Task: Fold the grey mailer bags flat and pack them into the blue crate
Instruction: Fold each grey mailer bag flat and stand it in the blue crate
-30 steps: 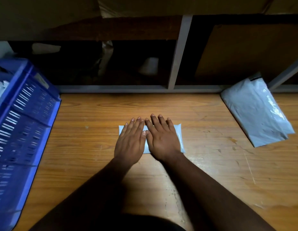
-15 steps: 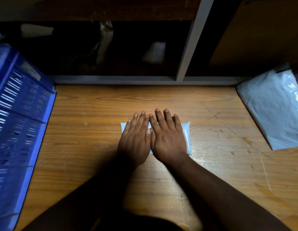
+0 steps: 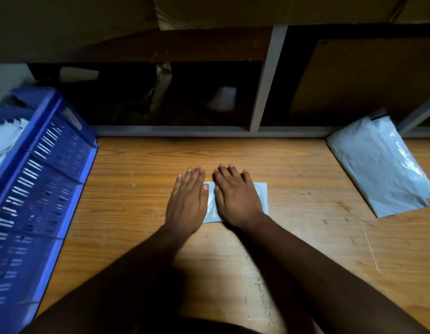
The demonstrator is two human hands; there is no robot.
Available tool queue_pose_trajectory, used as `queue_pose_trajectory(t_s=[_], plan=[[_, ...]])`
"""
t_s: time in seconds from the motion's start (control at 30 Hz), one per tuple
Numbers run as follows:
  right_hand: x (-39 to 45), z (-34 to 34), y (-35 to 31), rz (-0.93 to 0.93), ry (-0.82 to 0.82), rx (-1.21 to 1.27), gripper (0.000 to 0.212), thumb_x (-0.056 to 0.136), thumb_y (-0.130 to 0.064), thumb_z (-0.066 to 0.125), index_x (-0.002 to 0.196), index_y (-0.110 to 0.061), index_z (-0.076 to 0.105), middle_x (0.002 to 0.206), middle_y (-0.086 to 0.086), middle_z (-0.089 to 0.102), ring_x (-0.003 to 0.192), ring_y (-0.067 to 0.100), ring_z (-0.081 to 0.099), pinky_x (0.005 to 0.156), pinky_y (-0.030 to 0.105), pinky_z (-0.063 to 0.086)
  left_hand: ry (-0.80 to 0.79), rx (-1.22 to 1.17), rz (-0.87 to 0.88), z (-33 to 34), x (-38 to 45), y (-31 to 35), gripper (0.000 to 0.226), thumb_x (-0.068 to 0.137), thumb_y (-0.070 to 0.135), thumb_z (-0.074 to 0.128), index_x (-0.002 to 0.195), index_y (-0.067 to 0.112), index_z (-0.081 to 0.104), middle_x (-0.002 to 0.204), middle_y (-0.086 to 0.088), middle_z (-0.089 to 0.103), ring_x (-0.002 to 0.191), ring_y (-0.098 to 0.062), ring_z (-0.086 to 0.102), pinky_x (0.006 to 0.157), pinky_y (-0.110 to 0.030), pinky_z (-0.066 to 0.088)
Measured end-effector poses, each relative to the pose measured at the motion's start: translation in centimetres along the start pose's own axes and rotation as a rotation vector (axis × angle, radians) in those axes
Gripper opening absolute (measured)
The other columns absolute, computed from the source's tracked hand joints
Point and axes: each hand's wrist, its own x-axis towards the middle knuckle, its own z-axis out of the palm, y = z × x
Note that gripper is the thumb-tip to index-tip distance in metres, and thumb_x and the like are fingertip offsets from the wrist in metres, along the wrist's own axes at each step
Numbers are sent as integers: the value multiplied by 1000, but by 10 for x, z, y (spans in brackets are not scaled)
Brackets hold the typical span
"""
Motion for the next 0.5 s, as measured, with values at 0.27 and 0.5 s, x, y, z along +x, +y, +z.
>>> queue_pose_trajectory(t_s=[0.27,0.5], plan=[[-1,18,-6,-22,-20,-69,59,109,-42,22,163,-21,26,171,3,19,159,27,10,128,52,6,-9,158,37,12,-7,-11,60,109,37,14,160,8,29,168,-6,22,157,-22,15,128,-41,11],[6,19,-6,-36,-34,-110,60,108,-42,23,163,-20,27,172,5,17,159,30,10,127,52,9,0,166,45,17,-3,-13,56,109,32,23,160,8,29,169,-9,22,157,-24,14,127,-45,17]])
